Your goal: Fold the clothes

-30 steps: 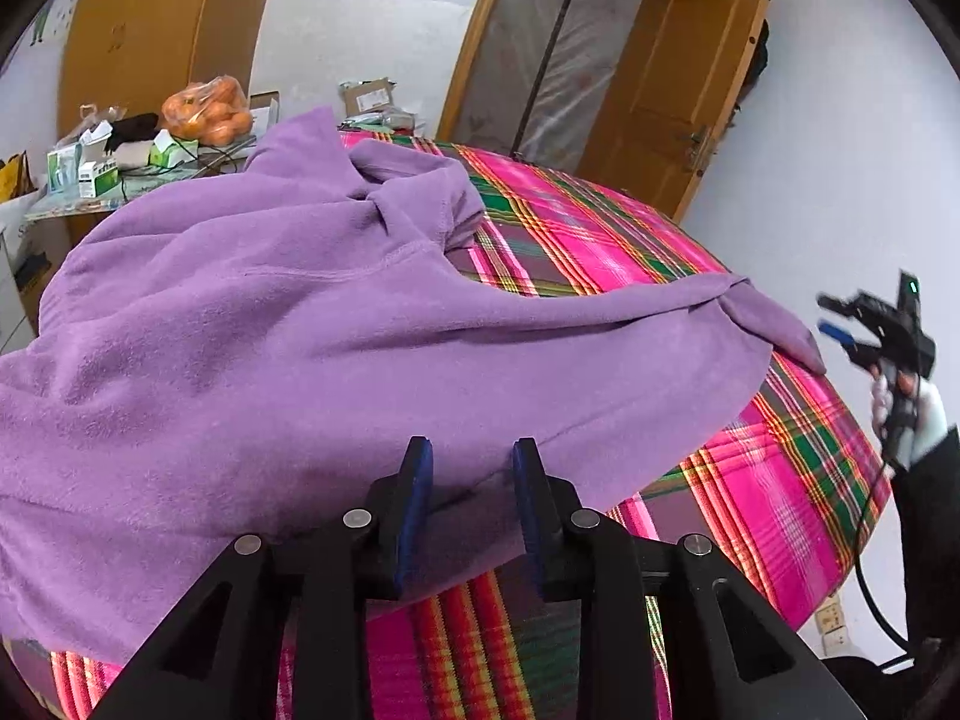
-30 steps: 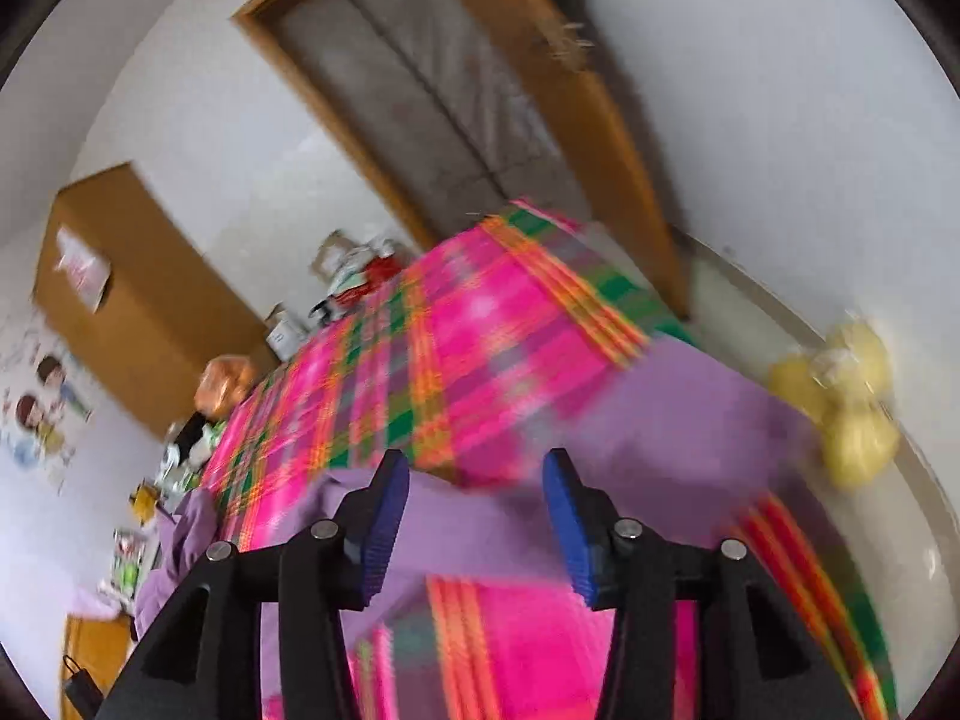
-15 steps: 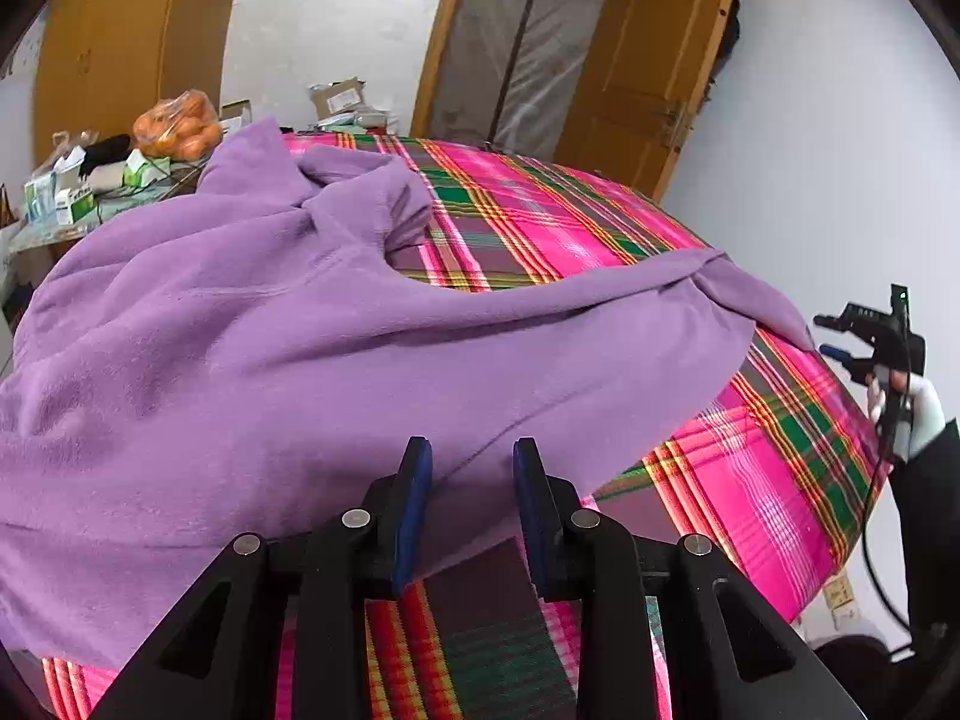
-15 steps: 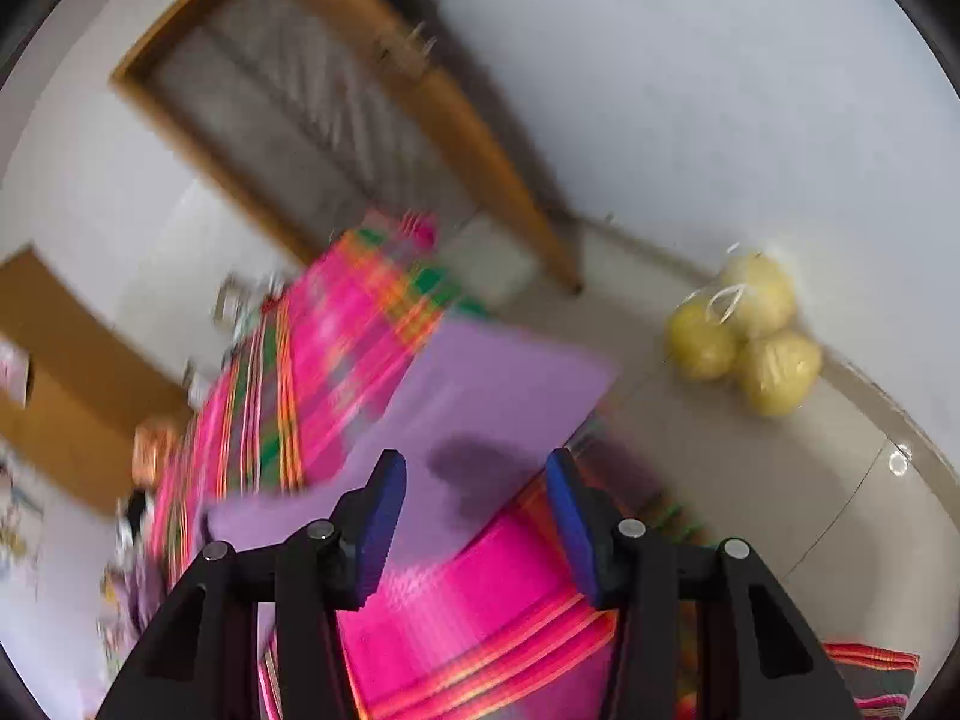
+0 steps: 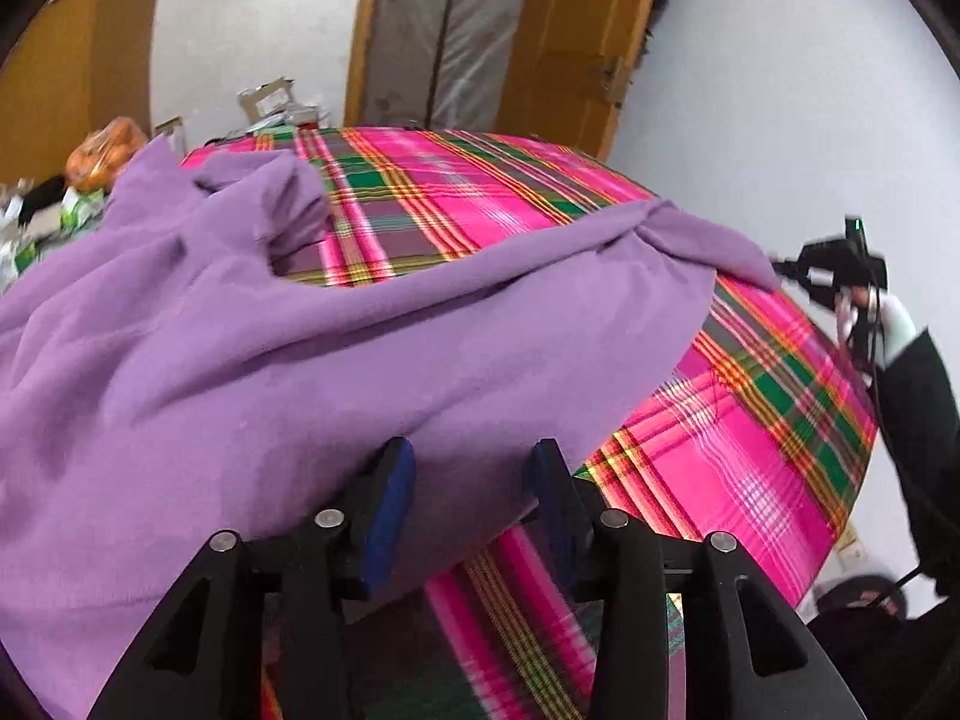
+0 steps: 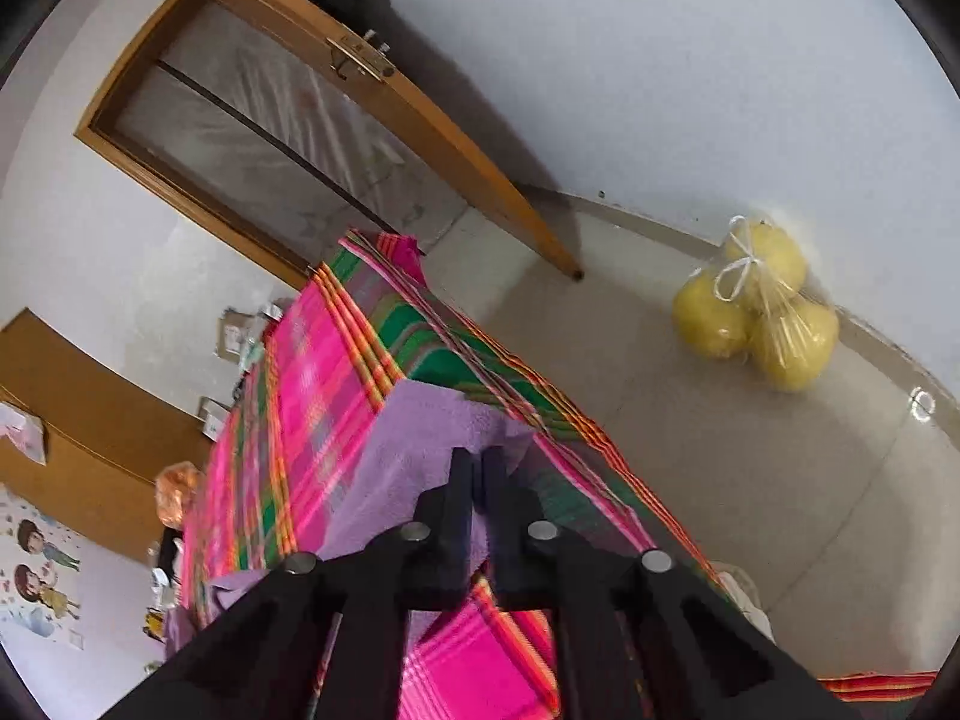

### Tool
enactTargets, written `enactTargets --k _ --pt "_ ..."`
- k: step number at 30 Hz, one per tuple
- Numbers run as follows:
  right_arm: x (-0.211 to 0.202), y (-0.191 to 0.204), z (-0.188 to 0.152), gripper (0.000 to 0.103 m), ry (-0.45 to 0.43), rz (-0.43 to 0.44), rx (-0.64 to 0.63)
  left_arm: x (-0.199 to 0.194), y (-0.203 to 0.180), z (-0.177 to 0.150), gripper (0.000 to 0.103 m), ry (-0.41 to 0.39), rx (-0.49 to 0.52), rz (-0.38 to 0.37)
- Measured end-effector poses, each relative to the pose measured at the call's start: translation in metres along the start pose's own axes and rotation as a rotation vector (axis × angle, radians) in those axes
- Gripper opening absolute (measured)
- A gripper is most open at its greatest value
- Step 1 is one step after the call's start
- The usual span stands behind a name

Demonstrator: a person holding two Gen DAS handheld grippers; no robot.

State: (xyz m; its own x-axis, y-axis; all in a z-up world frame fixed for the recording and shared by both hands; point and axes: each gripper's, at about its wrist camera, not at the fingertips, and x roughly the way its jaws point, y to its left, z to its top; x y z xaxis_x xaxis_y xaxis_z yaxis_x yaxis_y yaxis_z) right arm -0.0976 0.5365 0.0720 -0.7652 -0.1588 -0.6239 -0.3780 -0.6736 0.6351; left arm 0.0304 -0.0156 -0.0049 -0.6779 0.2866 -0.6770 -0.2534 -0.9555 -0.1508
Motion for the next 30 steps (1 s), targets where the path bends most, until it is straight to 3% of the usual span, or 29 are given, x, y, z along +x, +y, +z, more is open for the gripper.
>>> enactTargets --k 1,5,8,9,10,14,17,21,24,30 --pt "-0.003 0.002 0.001 0.003 -0.014 0.013 -0.006 0.001 -0.005 0.000 0.055 0.006 0.029 0.009" --pt "-0.021 0.012 0.007 0.003 -0.072 0.066 -0.031 0.007 -0.023 0.000 0.057 0.033 0.144 0.075" --pt "-0.046 0.025 0.016 0.003 -0.122 0.108 -0.052 0.008 -0.021 0.003 0.037 0.035 0.137 0.085" --pt "-0.056 0.029 0.019 0.003 -0.141 0.122 -0.060 0.007 -0.020 0.004 0.019 0.033 0.135 0.092" --pt "-0.064 0.032 0.022 0.003 -0.153 0.129 -0.064 0.007 -0.019 0.005 0.009 0.033 0.136 0.090" --pt "-0.106 0.046 0.033 0.003 -0.225 0.161 -0.091 0.002 -0.019 0.007 0.005 0.023 0.143 0.070" --pt "-0.133 0.054 0.039 0.003 -0.266 0.151 -0.122 -0.019 -0.016 0.007 0.005 -0.021 0.135 -0.003" --pt "-0.156 0.052 0.038 0.003 -0.294 0.079 -0.136 -0.055 -0.011 0.004 0.005 -0.076 0.113 -0.112" --pt "-0.160 0.029 0.029 0.003 -0.269 -0.015 -0.120 -0.069 -0.014 -0.005 0.005 -0.081 0.102 -0.179" --pt "-0.136 -0.062 -0.003 0.003 -0.107 -0.191 0.027 -0.069 -0.022 -0.031 0.005 -0.022 0.098 -0.246"
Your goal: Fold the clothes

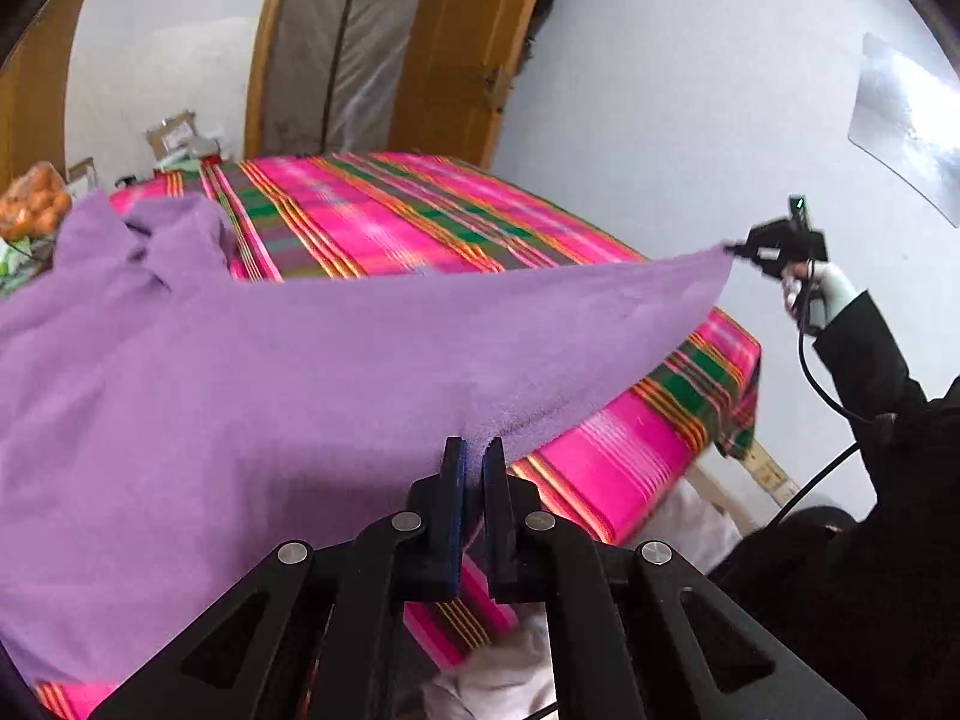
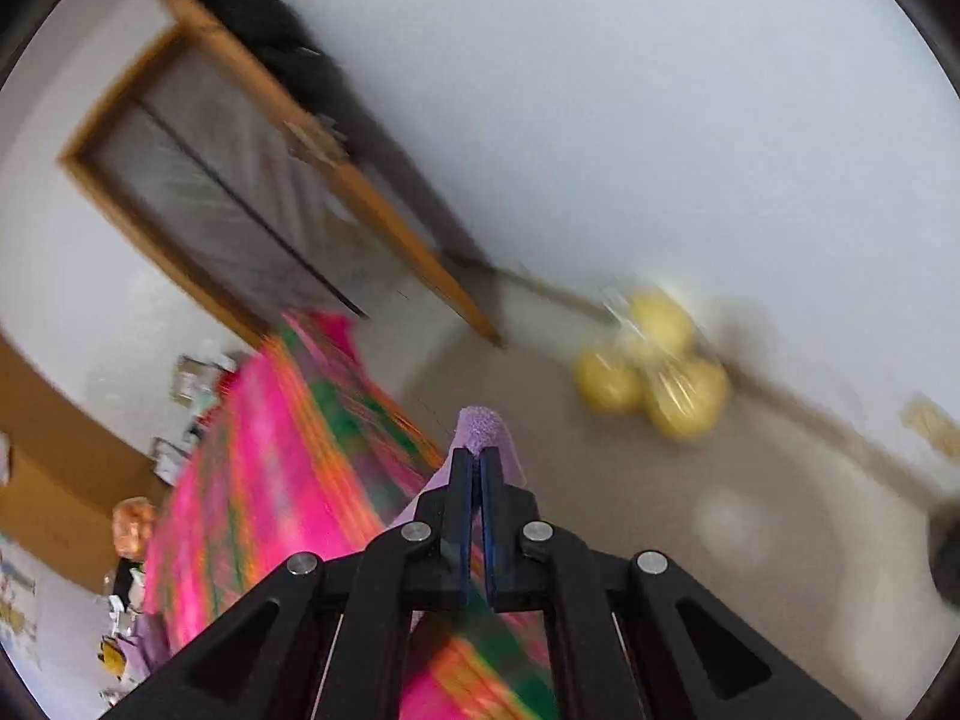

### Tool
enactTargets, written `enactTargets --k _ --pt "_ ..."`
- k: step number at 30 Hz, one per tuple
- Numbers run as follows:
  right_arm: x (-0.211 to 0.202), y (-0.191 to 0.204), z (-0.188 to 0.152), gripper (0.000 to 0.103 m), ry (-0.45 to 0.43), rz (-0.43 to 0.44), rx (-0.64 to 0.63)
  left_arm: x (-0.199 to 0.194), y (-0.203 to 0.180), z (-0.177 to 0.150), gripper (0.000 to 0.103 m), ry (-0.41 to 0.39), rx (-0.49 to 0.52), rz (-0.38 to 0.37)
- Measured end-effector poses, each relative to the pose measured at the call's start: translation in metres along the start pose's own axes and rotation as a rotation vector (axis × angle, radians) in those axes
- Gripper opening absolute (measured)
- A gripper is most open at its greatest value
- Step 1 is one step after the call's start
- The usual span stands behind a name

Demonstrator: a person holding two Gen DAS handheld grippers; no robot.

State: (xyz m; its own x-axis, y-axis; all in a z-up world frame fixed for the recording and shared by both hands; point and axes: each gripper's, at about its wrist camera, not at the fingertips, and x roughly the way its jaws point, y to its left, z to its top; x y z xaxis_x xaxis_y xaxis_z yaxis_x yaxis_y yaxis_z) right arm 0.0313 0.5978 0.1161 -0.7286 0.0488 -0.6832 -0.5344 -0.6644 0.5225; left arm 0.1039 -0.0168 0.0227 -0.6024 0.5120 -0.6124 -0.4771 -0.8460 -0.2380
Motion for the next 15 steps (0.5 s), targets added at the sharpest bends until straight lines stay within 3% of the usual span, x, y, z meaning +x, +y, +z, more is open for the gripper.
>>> enactTargets --k 3,11,15 --pt "0.013 -0.036 -0.014 0.003 0.060 -0.035 0.066 0.004 -0.002 -0.007 0.005 0.021 -0.005 -0.009" --pt "-0.022 -0.039 -0.015 0.003 -0.019 0.002 0.018 -0.002 -0.008 -0.004 0.005 0.010 0.017 -0.045" --pt "-0.011 -0.052 -0.013 0.022 0.015 -0.077 0.021 -0.002 -0.001 -0.007 0.006 0.016 -0.029 -0.079"
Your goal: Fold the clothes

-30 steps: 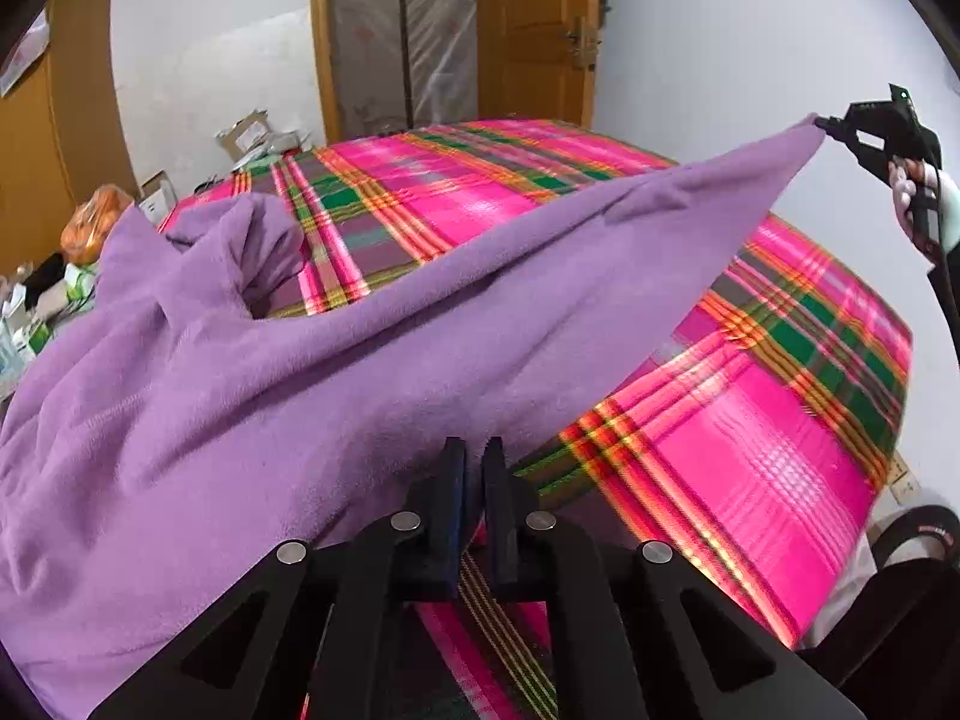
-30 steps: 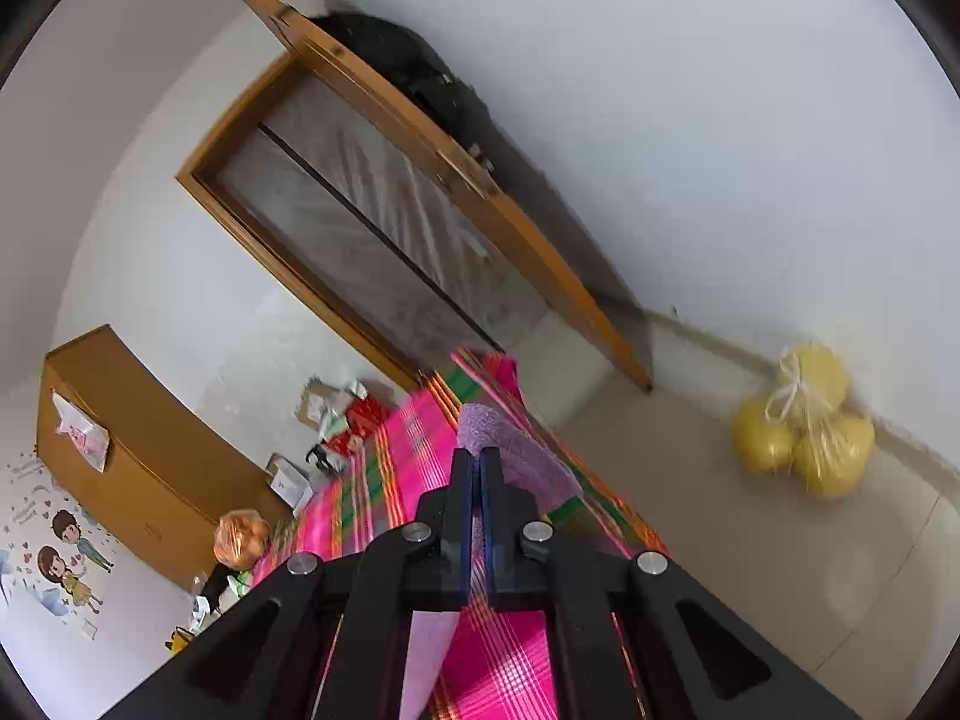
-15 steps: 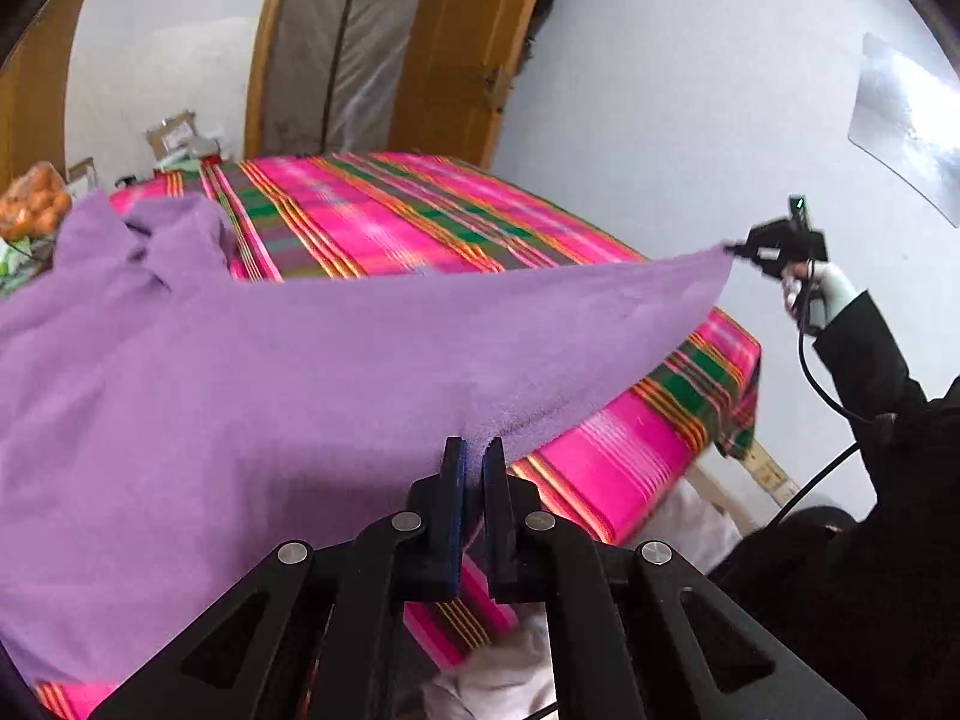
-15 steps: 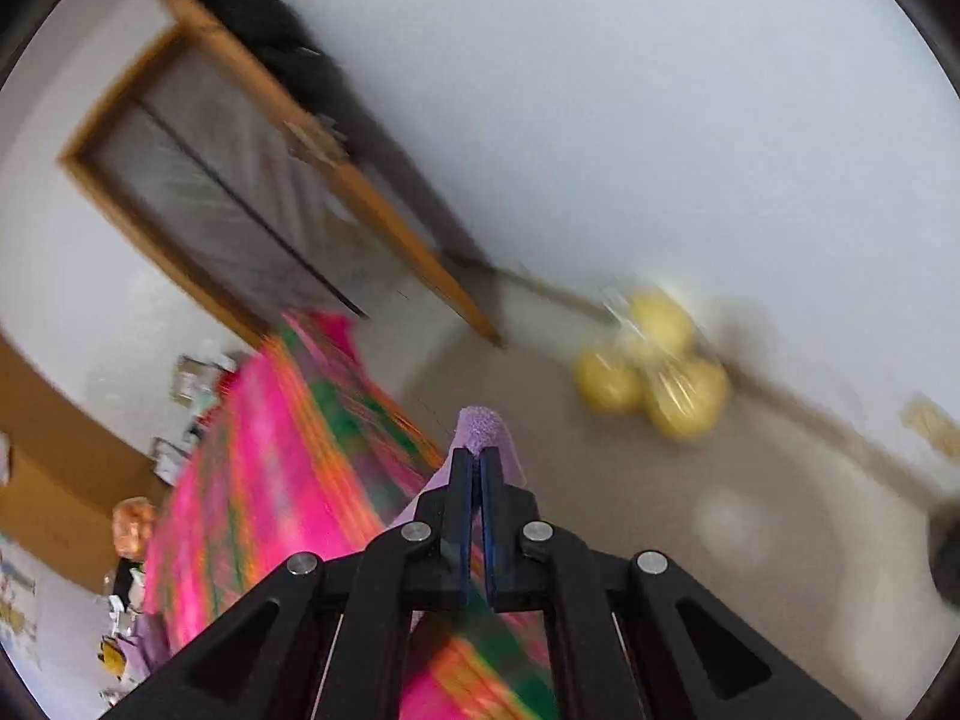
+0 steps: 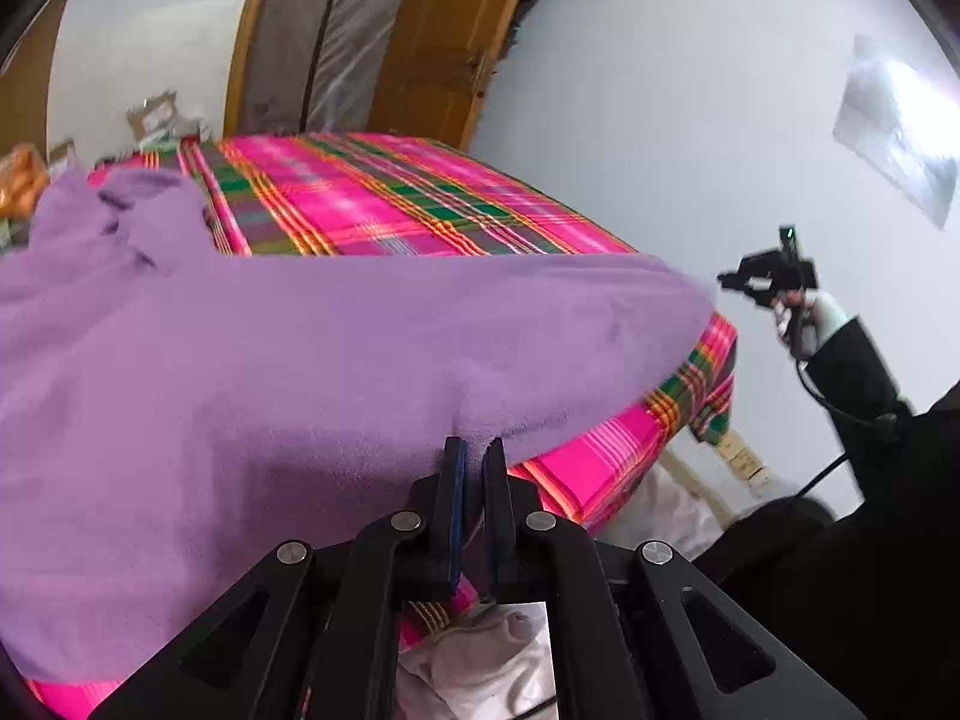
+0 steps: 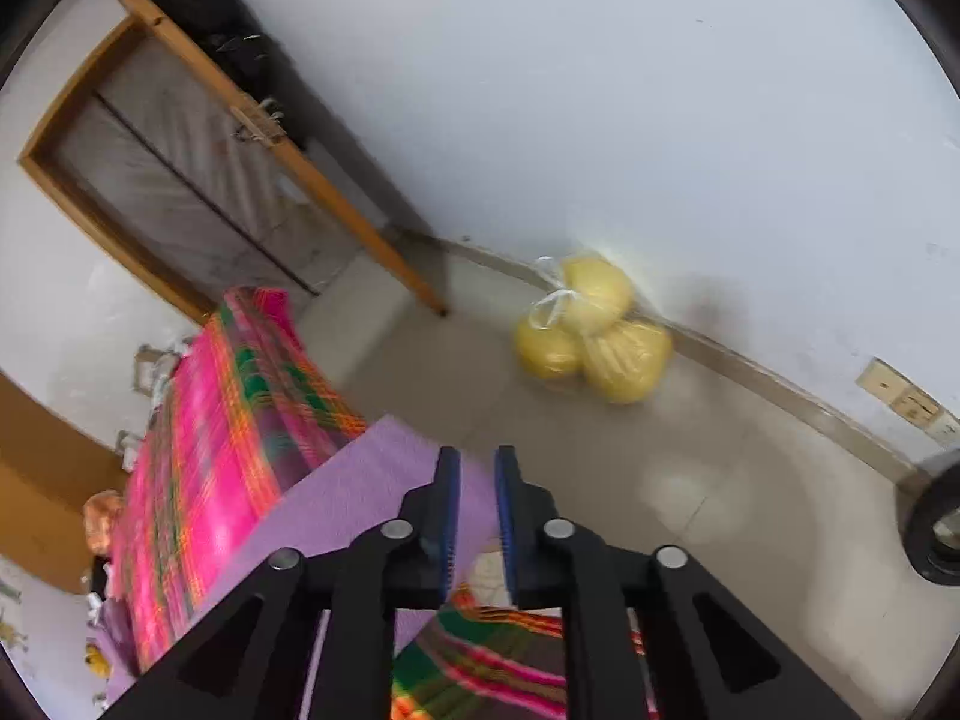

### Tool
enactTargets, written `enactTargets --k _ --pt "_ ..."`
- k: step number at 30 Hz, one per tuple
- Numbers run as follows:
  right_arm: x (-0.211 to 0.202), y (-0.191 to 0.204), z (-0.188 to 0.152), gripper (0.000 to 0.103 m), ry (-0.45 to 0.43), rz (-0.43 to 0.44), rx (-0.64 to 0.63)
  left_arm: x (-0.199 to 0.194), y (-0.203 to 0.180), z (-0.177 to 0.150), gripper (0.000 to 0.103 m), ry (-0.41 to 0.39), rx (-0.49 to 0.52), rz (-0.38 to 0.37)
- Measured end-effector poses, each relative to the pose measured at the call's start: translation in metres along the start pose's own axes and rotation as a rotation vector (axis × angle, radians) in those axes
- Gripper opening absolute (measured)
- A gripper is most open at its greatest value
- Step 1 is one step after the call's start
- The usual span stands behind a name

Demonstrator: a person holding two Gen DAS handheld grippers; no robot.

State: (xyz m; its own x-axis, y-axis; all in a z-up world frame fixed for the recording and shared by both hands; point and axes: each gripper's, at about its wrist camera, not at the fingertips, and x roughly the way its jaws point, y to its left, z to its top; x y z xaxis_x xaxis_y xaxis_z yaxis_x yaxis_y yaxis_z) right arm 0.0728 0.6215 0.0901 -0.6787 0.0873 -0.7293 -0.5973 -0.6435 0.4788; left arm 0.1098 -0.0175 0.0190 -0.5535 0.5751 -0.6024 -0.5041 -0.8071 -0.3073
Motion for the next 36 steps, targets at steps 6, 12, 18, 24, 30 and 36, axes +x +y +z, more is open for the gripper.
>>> enactTargets --k 6,12,18,24,30,36 --pt "-0.007 0.020 0.014 0.044 -0.049 0.123 -0.091 -0.030 0.004 0.008 0.006 -0.120 -0.039 -0.007" --pt "0.046 0.091 -0.020 0.044 0.183 0.227 -0.368 -0.036 0.029 0.013 0.006 -0.157 -0.156 0.161" --pt "0.063 0.108 -0.029 0.012 0.193 0.173 -0.441 -0.061 0.071 -0.004 0.006 -0.200 -0.315 0.353" --pt "0.066 0.106 -0.015 0.001 0.127 0.132 -0.393 -0.100 0.106 -0.022 0.021 -0.281 -0.442 0.593" --pt "0.034 0.134 -0.023 0.008 0.017 0.142 -0.449 -0.125 0.121 -0.042 0.031 -0.295 -0.511 0.734" --pt "0.003 0.207 -0.076 0.016 0.049 0.414 -0.623 -0.152 0.126 -0.062 0.038 -0.339 -0.573 0.805"
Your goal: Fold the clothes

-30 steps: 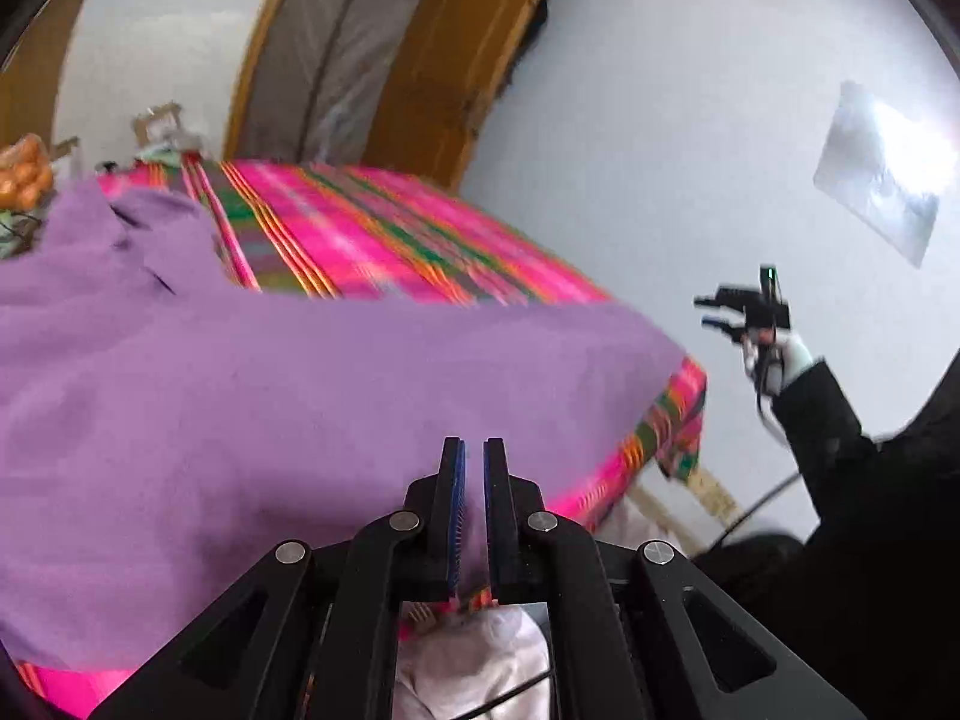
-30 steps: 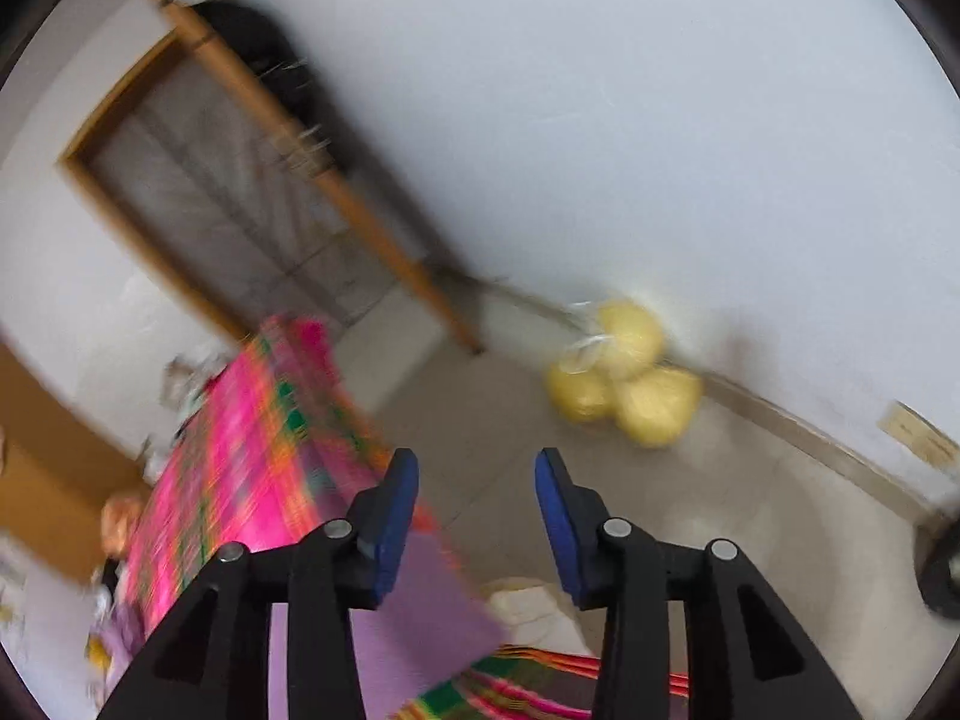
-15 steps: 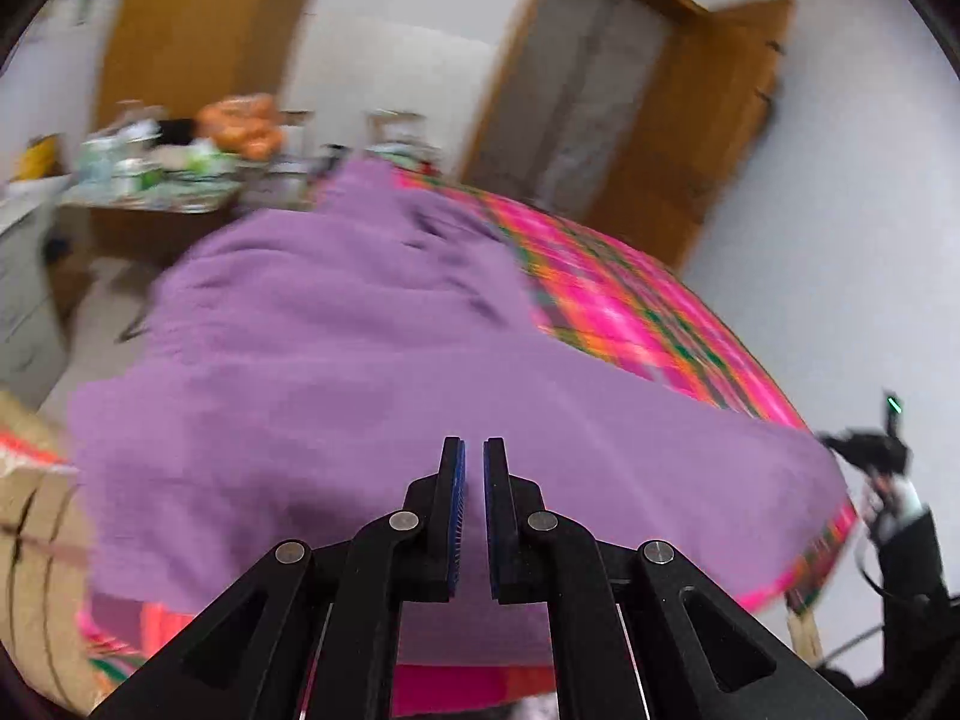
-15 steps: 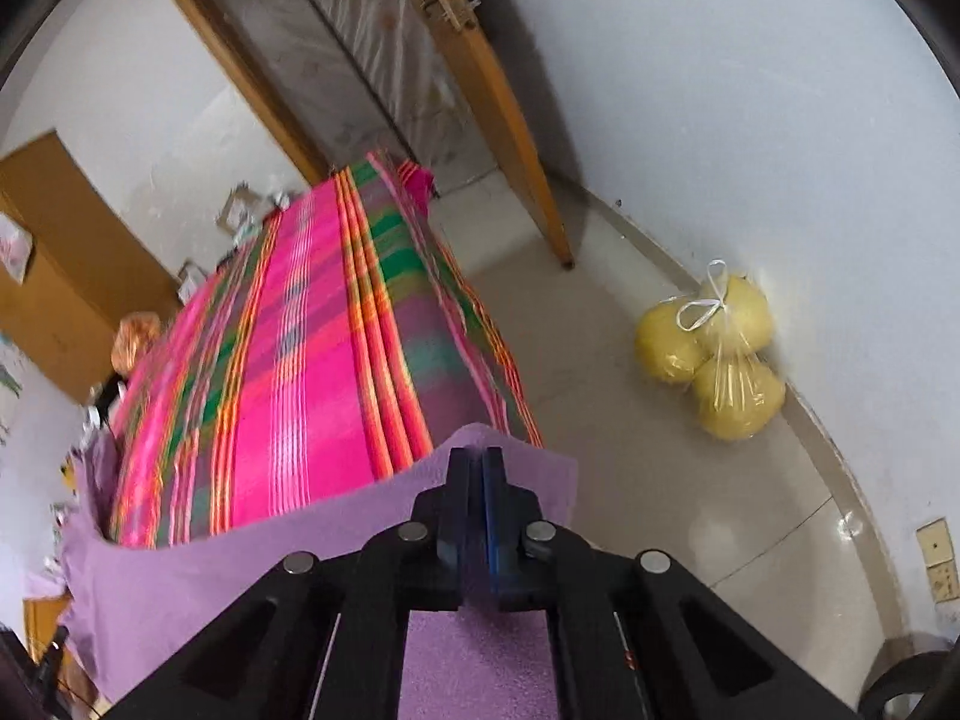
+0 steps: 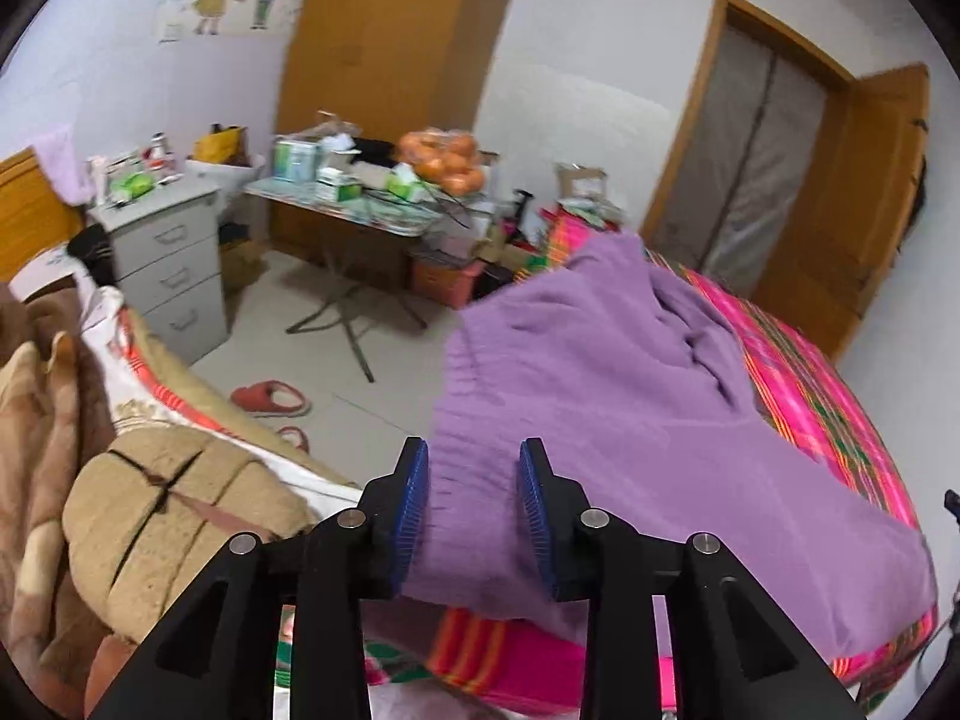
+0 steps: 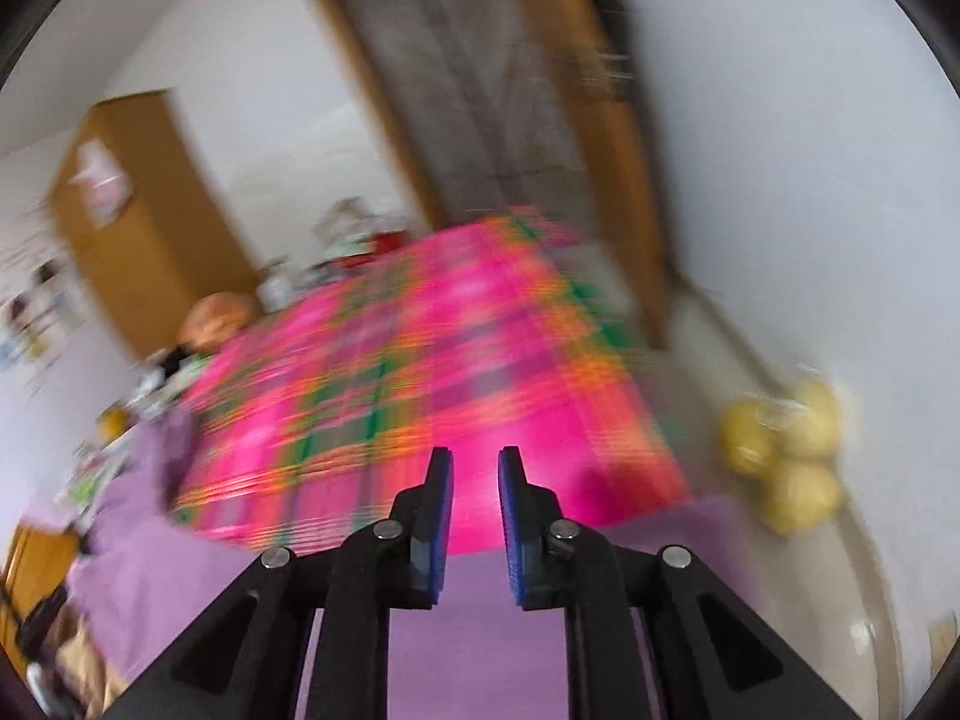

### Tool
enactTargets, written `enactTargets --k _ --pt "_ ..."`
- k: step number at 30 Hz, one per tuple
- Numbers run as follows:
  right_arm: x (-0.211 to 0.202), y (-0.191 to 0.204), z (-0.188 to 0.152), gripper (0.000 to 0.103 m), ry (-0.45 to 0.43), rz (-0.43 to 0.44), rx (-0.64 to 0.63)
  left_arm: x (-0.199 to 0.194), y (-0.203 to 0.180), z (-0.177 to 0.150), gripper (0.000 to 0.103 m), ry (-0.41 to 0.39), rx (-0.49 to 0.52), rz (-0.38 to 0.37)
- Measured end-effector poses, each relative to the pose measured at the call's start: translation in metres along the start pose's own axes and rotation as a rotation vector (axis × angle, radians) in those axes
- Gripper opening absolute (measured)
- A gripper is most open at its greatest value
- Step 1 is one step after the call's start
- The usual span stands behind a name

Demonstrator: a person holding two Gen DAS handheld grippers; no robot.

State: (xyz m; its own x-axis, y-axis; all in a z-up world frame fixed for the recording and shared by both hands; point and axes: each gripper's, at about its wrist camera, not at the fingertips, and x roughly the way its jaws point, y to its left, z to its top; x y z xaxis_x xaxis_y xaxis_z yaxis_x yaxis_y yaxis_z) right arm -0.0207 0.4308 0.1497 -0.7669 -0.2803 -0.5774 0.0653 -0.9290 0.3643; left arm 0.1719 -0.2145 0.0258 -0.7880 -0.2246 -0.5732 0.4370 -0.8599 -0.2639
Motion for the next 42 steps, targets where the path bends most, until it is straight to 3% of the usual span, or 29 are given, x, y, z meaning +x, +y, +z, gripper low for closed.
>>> enactTargets --k 3,9,16,20,25,31,35,42 --pt "0.016 0.044 -0.004 0.018 0.025 0.132 -0.043 -0.002 0.016 -0.003 0.042 0.013 -0.048 -0.019" --pt "0.068 0.127 -0.033 0.019 0.156 0.321 -0.120 0.025 0.021 -0.023 0.043 0.155 -0.069 -0.099" --pt "0.092 0.200 -0.046 0.021 0.208 0.419 -0.260 0.024 0.024 -0.014 0.043 0.102 -0.071 -0.049" --pt "0.101 0.248 -0.037 0.039 0.222 0.497 -0.335 0.015 0.034 0.005 0.043 0.047 -0.085 -0.079" --pt "0.147 0.301 -0.027 0.045 0.273 0.505 -0.416 0.032 0.036 0.045 0.043 0.036 -0.066 -0.143" --pt "0.225 0.350 -0.008 0.048 0.337 0.435 -0.480 0.089 0.036 0.078 0.043 0.144 -0.076 -0.205" --pt "0.263 0.383 -0.001 0.050 0.346 0.381 -0.596 0.117 0.038 0.089 0.043 0.202 -0.092 -0.237" --pt "0.322 0.442 -0.009 0.050 0.380 0.347 -0.760 0.146 0.029 0.101 0.043 0.253 -0.052 -0.219"
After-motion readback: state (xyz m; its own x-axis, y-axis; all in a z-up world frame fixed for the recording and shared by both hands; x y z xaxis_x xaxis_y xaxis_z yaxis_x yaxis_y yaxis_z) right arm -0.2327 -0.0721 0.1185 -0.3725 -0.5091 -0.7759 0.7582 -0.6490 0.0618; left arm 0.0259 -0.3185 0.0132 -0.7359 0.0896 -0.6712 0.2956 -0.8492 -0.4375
